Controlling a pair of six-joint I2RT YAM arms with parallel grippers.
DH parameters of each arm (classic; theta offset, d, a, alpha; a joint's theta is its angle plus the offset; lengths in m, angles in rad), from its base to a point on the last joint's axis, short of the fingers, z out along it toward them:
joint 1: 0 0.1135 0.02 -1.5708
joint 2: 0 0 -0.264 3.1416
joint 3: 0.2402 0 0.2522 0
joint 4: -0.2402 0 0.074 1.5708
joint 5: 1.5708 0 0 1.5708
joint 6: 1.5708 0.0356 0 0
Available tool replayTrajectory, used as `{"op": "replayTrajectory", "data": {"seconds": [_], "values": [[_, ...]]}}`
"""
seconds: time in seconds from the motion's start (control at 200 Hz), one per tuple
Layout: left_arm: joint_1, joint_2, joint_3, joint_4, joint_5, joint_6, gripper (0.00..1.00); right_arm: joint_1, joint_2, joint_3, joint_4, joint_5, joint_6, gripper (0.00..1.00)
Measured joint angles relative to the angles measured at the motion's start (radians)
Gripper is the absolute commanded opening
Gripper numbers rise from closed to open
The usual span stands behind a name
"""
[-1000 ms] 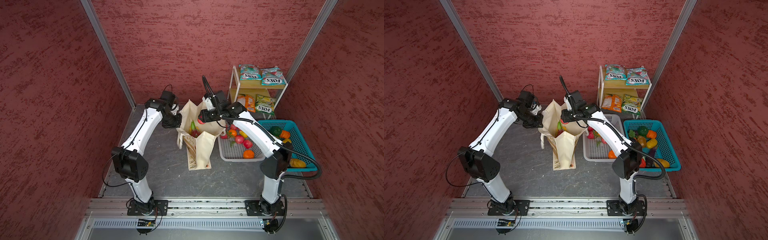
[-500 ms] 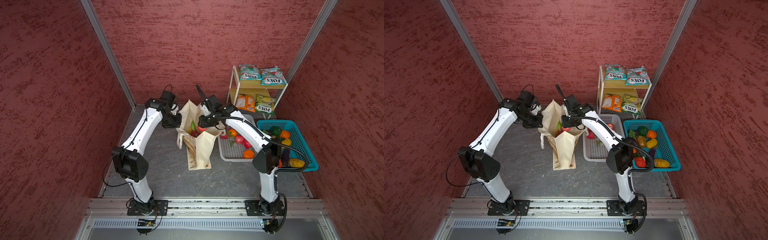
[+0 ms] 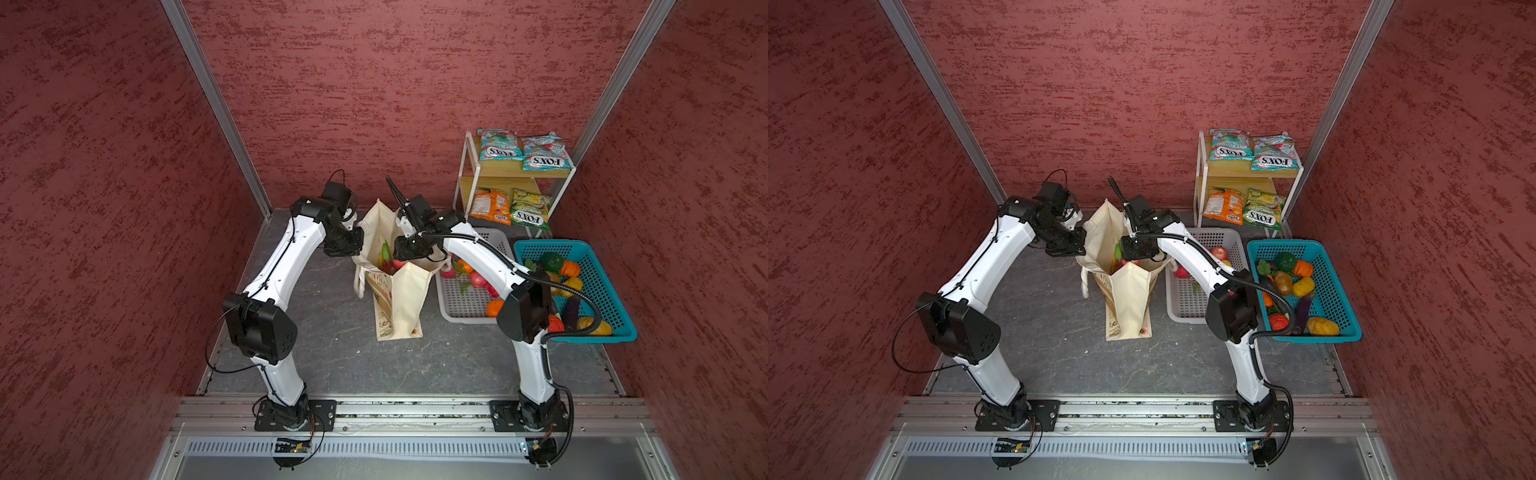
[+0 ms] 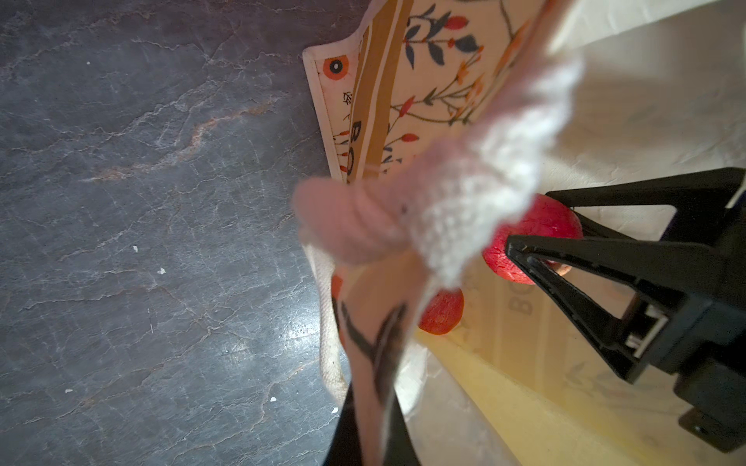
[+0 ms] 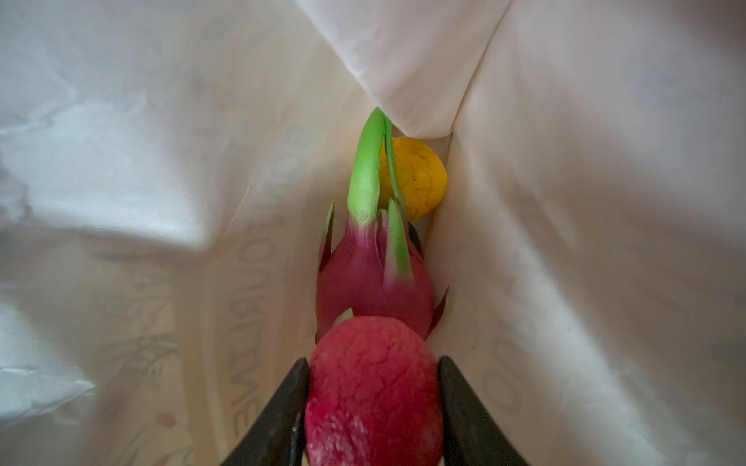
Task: Place the food into the grocery bag and tie it
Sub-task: 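Carry the red apple with the right gripper and lower it into the tote bag, then open the right gripper to release the apple and raise it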
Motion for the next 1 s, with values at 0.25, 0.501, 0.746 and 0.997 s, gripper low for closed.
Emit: {"op": "replayTrajectory", "data": {"seconds": [0.25,0.501,0.746,0.997], "values": [[0.0,0.018,0.016,0.0,-0.002,0.0,0.0,0.0,0.036,0.0,0.001,-0.006,0.029,0.33],[0.002,0.02,0.019,0.0,-0.001,0.002,0.0,0.0,0.036,0.0,0.004,-0.003,0.042,0.53],[0.01,0.02,0.019,0.0,0.006,0.016,0.0,0.0,0.034,0.013,0.006,0.031,0.048,0.98],[0.021,0.02,0.023,0.0,0.028,0.032,0.0,0.001,-0.06,0.098,0.012,0.111,0.061,0.99]]}}
